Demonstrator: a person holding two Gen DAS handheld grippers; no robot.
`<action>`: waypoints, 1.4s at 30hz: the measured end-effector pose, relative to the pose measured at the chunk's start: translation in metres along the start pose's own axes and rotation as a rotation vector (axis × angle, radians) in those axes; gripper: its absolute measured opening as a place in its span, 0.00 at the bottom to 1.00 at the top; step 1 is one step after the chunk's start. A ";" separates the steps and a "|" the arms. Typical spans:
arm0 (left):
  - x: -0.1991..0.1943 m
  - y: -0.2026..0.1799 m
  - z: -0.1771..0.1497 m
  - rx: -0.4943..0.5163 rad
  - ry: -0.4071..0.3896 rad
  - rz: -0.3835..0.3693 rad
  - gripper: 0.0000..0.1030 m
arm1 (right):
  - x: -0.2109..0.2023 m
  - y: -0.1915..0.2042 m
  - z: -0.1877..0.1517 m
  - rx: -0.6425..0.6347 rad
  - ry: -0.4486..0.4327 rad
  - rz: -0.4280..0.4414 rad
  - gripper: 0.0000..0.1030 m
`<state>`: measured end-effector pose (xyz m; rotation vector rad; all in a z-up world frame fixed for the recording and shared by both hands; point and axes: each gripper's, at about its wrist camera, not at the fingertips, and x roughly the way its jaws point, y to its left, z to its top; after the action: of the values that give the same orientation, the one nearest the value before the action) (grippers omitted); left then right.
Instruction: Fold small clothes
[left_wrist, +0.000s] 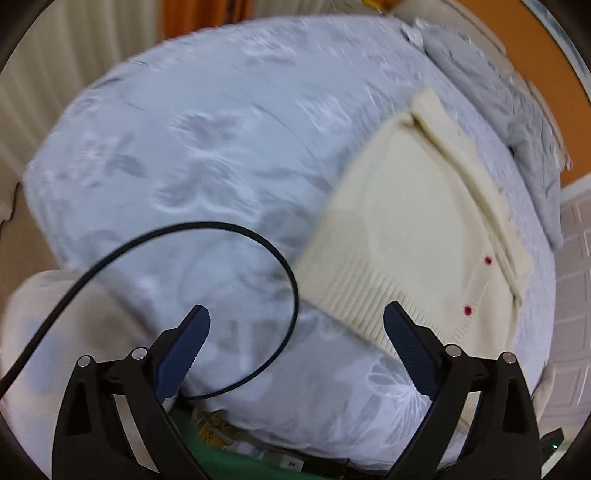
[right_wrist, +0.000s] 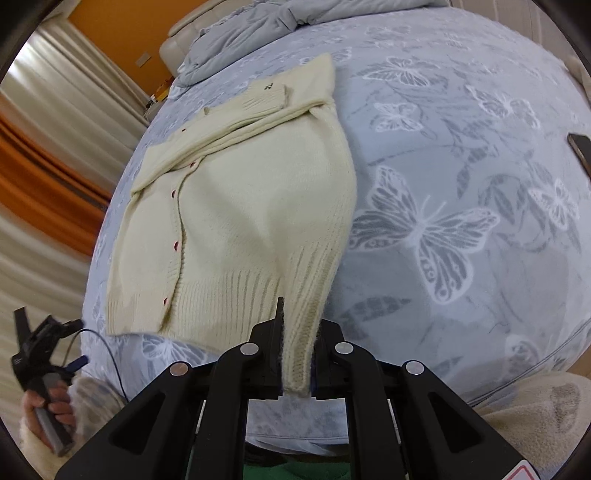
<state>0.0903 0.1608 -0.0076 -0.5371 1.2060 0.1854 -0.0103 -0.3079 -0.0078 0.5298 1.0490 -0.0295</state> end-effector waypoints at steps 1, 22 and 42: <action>0.013 -0.004 0.002 0.006 0.030 -0.002 0.90 | 0.001 -0.001 0.000 0.001 0.003 -0.002 0.08; -0.044 0.026 0.013 -0.424 0.275 -0.711 0.95 | 0.012 -0.005 0.002 0.038 0.030 0.016 0.08; 0.058 0.032 0.058 -0.131 0.174 -0.304 0.95 | 0.023 -0.001 0.004 0.038 0.058 -0.019 0.09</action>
<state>0.1467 0.2084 -0.0555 -0.8577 1.2689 -0.0430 0.0047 -0.3057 -0.0257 0.5582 1.1115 -0.0511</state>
